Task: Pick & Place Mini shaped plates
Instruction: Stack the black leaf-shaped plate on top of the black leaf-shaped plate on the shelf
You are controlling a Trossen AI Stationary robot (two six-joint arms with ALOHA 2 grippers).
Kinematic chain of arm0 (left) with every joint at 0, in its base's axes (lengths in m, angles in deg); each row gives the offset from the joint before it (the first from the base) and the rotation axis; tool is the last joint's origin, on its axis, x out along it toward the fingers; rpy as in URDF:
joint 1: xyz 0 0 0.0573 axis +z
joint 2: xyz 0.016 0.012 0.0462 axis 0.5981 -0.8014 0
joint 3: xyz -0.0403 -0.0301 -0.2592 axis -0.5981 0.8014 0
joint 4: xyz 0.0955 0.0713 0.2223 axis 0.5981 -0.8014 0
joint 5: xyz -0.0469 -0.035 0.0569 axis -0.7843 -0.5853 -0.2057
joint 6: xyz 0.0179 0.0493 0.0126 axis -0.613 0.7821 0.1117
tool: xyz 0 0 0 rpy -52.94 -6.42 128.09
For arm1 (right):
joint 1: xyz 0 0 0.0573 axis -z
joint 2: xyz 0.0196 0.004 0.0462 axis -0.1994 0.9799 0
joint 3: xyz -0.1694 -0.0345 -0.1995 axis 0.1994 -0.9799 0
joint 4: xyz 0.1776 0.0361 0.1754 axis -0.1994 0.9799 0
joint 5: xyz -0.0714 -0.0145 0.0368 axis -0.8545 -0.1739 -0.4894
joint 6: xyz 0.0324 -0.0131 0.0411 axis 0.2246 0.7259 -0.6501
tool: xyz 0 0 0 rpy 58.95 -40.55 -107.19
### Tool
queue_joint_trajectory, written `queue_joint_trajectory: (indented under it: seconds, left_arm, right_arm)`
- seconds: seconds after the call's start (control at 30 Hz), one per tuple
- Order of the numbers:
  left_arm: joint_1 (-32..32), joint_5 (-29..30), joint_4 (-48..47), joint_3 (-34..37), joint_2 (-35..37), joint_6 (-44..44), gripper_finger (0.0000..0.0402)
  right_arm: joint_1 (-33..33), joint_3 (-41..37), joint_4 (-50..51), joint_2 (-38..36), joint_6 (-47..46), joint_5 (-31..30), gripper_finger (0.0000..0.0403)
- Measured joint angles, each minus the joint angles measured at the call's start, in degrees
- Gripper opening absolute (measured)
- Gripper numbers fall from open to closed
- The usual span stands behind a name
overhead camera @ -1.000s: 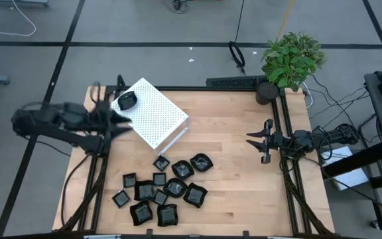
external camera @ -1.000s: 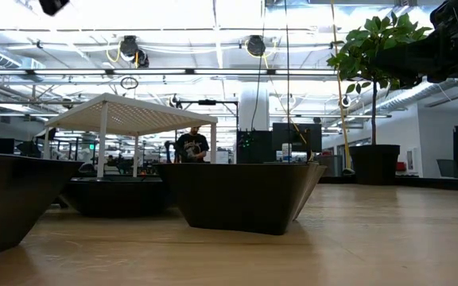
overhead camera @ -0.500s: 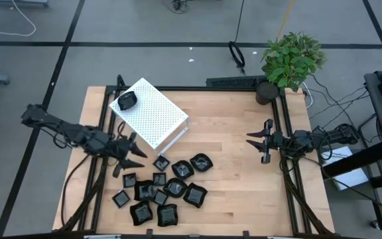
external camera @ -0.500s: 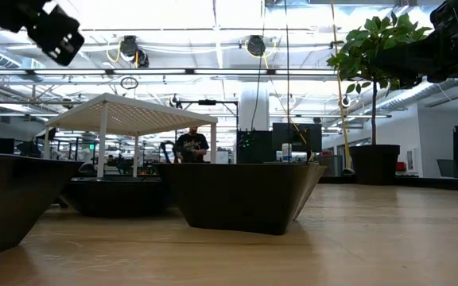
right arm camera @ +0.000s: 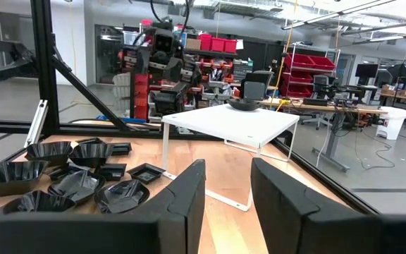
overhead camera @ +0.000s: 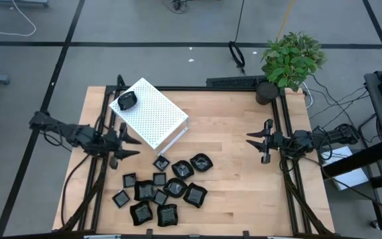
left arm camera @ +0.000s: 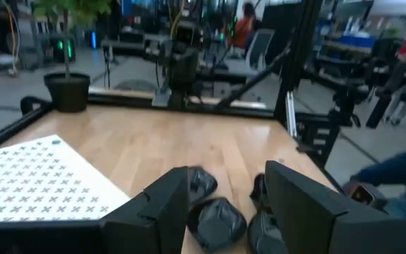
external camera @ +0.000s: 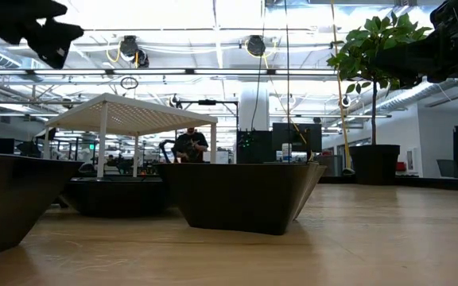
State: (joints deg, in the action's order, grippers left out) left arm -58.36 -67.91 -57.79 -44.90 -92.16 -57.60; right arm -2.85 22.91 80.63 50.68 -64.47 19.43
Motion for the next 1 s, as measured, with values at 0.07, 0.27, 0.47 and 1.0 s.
queue_joint_trajectory:
  seconds: [0.07,0.27,0.47,1.0]
  left_arm:
    - [0.0,0.1,5.5,3.9,0.4,-0.1,0.0189]
    - [0.1,0.6,16.1,13.1,-0.1,-2.4,0.0189]
    - [0.1,0.6,19.9,13.1,-1.0,0.4,0.0189]
    - [1.2,8.4,24.1,-1.1,-18.8,2.8,0.0189]
  right_arm:
    - [0.0,0.0,0.0,0.0,0.0,0.0,0.0102]
    - [0.0,0.0,0.0,0.0,0.0,0.0,0.0102]
    - [0.0,0.0,0.0,0.0,0.0,0.0,0.0102]
    - [0.0,0.0,0.0,0.0,0.0,0.0,0.0102]
